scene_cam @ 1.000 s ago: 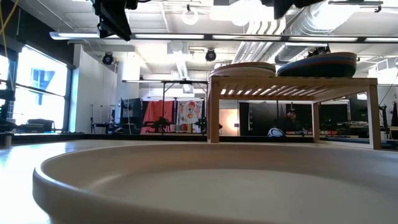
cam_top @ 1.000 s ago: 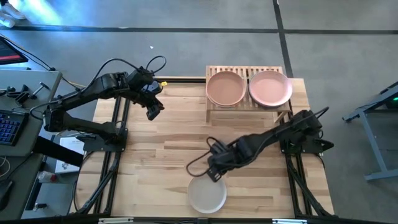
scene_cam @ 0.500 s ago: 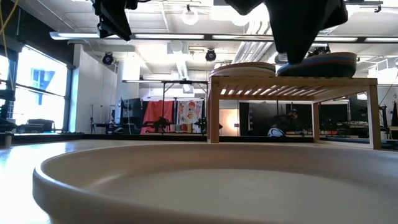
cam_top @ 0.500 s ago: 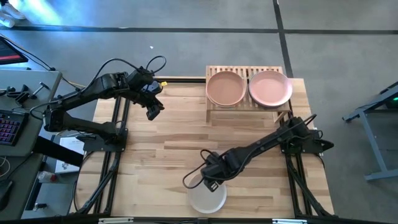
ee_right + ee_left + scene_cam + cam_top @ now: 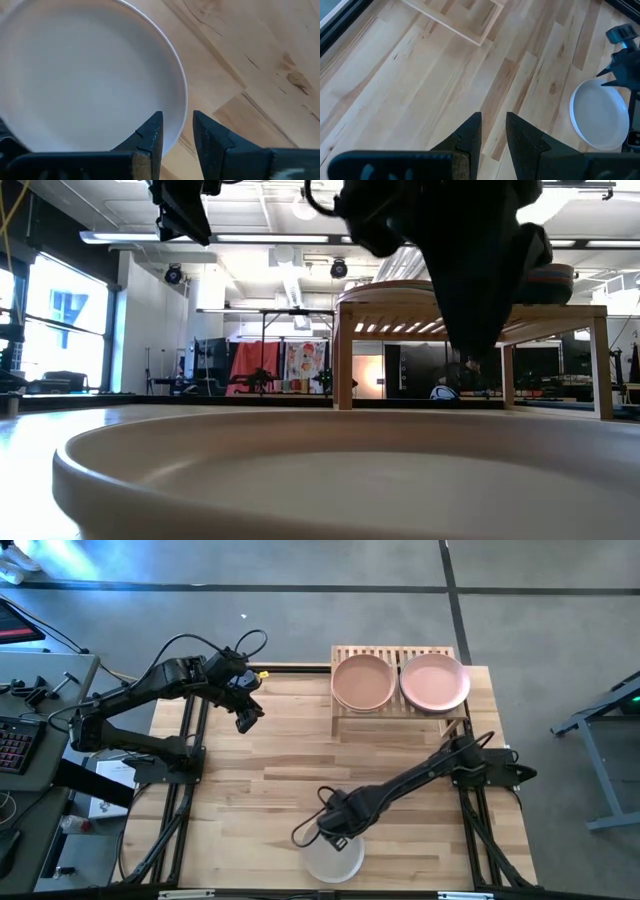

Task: Place and stack plates onto a shelf
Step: Stack the gray plate on top of the brown plate on the shelf

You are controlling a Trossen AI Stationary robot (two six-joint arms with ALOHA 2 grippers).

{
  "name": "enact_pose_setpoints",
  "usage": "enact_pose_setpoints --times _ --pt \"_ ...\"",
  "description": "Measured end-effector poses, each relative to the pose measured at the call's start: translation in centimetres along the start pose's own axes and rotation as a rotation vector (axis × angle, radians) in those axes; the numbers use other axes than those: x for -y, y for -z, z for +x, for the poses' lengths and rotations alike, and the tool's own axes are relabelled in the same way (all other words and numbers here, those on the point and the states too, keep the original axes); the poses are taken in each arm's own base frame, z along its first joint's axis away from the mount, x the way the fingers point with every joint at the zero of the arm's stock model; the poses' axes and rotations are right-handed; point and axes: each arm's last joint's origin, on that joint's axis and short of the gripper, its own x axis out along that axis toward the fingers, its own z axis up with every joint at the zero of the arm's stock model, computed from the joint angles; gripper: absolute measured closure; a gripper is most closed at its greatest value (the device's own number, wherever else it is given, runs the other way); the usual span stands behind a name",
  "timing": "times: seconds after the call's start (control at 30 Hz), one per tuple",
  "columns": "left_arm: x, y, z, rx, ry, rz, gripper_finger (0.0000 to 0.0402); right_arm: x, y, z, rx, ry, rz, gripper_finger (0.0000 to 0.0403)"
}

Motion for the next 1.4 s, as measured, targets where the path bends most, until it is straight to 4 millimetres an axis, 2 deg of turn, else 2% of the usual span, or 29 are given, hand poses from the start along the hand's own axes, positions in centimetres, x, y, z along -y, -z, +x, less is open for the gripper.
enact_pose_setpoints --times 0.33,0.57,0.83,1.03,1.4 --pt "0.0 0.0 0.0 0.0 0.0 0.0 0.0325 -0.3 -0.3 3.3 -0.032 0.067 -0.014 0.0318" --pt "0.0 0.0 0.0 0.0 0.0 0.0 0.0325 -0.4 -0.4 4.9 -0.044 0.092 -0.005 0.0318" --pt "0.0 0.0 0.0 0.0 0.0 0.0 0.0325 -0.4 -0.4 5.0 -0.05 0.09 -0.005 0.0329" --pt "0.0 0.0 0.0 0.0 -0.001 0.0 0.0325 -0.5 -0.4 5.0 -0.062 0.084 -0.013 0.0396" --pt "0.0 0.0 0.0 0.0 -0.001 -0.001 0.0325 -0.4 -0.5 5.0 -0.09 0.072 -0.013 0.0402"
